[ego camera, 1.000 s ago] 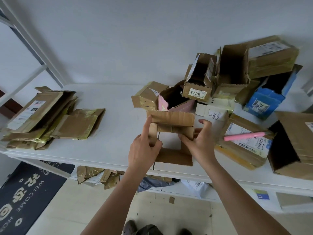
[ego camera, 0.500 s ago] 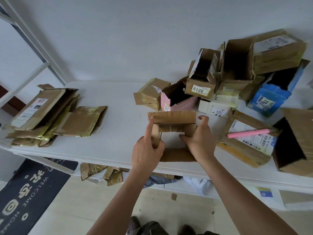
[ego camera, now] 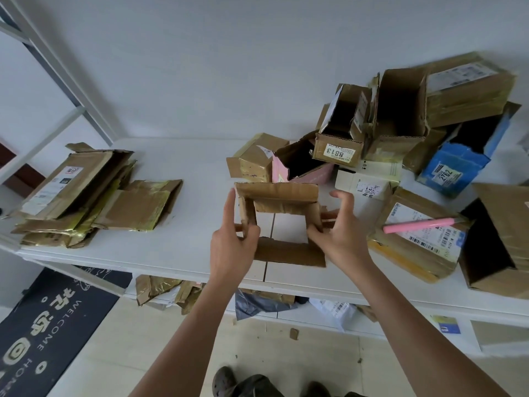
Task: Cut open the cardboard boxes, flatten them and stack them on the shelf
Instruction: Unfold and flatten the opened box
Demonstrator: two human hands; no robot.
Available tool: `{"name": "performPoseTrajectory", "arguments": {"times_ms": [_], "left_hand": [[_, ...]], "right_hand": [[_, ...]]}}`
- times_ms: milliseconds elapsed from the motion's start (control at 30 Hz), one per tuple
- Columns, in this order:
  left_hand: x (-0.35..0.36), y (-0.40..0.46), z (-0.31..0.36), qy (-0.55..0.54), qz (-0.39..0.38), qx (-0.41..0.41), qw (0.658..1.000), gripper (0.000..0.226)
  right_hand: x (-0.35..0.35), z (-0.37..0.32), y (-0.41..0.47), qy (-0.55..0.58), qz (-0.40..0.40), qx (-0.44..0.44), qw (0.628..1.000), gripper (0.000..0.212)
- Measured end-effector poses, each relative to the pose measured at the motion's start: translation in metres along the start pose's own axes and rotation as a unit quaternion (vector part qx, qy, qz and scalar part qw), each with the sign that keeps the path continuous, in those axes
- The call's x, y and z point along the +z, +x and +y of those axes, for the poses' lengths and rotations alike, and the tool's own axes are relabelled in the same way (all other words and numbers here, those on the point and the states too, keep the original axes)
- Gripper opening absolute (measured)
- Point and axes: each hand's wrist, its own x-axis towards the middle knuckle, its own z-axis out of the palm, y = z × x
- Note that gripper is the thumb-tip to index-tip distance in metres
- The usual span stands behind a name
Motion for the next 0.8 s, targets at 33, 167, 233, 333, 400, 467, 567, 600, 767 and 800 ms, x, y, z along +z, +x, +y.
{"name": "performPoseTrajectory", "arguments": {"times_ms": [33,167,233,333,400,467,567,600,767,800], "left_hand": [[-0.001,0.001,0.0,-0.007,-0.006,-0.003,1.0,0.077],[0.003,-0.004,0.007,-0.001,-0.024,0.018,1.0,0.075],[0.003,-0.008,0.008,-0.003,-0.026,0.043,0.999,0.072],[-0.001,-0.014,0.008,-0.008,-0.03,0.085,0.996,0.066],[-0.003,-0.016,0.011,-0.013,-0.034,0.101,0.994,0.063],[-0.002,-0.016,0.014,-0.028,-0.035,0.094,0.995,0.06],[-0.002,-0.012,0.016,-0.036,-0.015,0.075,0.996,0.054],[-0.002,-0.01,0.016,-0.033,-0.013,0.068,0.997,0.049],[-0.005,-0.003,0.013,-0.062,-0.017,0.025,0.998,0.031],[-0.006,-0.003,0.013,-0.109,-0.016,0.01,0.994,0.028]], "right_hand": [[0.001,-0.002,0.0,-0.014,-0.001,-0.004,1.0,0.082],[0.008,-0.007,0.002,-0.087,0.012,0.014,0.996,0.092],[0.009,-0.005,0.003,-0.116,0.016,0.021,0.993,0.092],[0.008,0.0,0.002,-0.16,0.028,0.046,0.986,0.096],[0.009,0.002,0.002,-0.173,0.038,0.063,0.982,0.096],[0.007,0.004,0.003,-0.167,0.041,0.07,0.983,0.093],[0.0,0.005,0.008,-0.129,0.009,0.066,0.989,0.093],[-0.003,0.005,0.009,-0.121,-0.016,0.064,0.99,0.093],[-0.024,0.001,0.011,-0.022,-0.149,0.08,0.985,0.072],[-0.029,-0.001,0.011,0.019,-0.176,0.082,0.981,0.063]]}}
